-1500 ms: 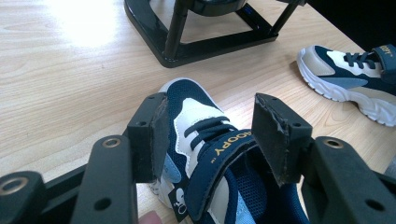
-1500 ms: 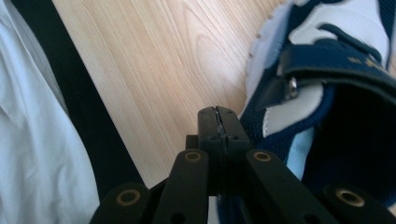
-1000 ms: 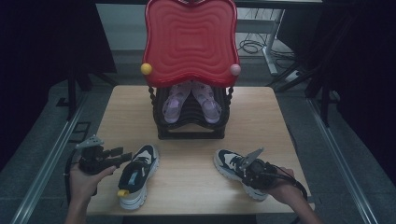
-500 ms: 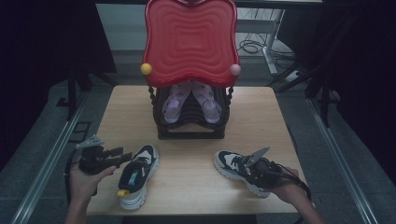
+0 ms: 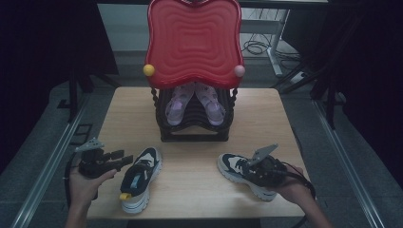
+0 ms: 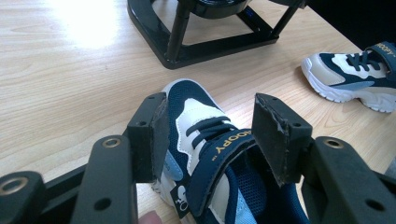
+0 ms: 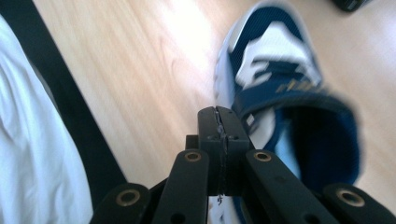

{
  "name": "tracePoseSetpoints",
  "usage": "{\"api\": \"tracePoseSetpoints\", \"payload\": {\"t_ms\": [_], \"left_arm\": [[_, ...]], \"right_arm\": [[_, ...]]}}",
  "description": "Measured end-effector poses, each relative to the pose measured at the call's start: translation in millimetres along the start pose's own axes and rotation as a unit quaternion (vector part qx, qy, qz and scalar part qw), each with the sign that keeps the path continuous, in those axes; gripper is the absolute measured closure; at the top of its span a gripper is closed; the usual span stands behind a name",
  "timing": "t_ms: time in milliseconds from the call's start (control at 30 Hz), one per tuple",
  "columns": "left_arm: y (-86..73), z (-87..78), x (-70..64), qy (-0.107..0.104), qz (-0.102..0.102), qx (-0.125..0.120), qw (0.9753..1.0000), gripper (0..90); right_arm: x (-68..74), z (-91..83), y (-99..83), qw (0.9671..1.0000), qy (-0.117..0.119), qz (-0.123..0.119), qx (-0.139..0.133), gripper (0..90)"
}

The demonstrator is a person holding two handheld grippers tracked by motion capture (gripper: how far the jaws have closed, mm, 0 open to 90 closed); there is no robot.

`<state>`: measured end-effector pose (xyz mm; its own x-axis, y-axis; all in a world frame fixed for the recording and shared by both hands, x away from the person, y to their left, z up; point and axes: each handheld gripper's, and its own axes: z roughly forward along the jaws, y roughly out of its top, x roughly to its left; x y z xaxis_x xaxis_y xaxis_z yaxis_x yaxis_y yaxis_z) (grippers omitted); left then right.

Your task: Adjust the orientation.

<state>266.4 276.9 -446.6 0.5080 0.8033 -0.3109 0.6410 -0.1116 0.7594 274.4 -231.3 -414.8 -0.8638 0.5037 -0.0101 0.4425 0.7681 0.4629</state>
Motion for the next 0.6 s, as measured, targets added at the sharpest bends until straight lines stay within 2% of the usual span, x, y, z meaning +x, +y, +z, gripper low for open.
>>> {"api": "tracePoseSetpoints", "payload": {"t_ms": [167,367,600], "left_arm": [[0.5,-4.1,1.1,0.004,-0.002,-0.005,1.0000,46.5],[0.2,-4.5,0.0,0.005,-0.002,-0.005,1.0000,46.5],[0.3,-6.9,-0.1,0.006,-0.001,-0.008,1.0000,46.5]], "right_arm": [[-13.4,-7.0,12.2,0.9996,-0.002,0.005,-0.026,89.7],[-29.8,-10.8,17.2,0.9980,-0.004,0.021,-0.060,89.6],[-43.7,-11.4,14.1,0.9963,-0.013,0.042,-0.074,89.6]]}}
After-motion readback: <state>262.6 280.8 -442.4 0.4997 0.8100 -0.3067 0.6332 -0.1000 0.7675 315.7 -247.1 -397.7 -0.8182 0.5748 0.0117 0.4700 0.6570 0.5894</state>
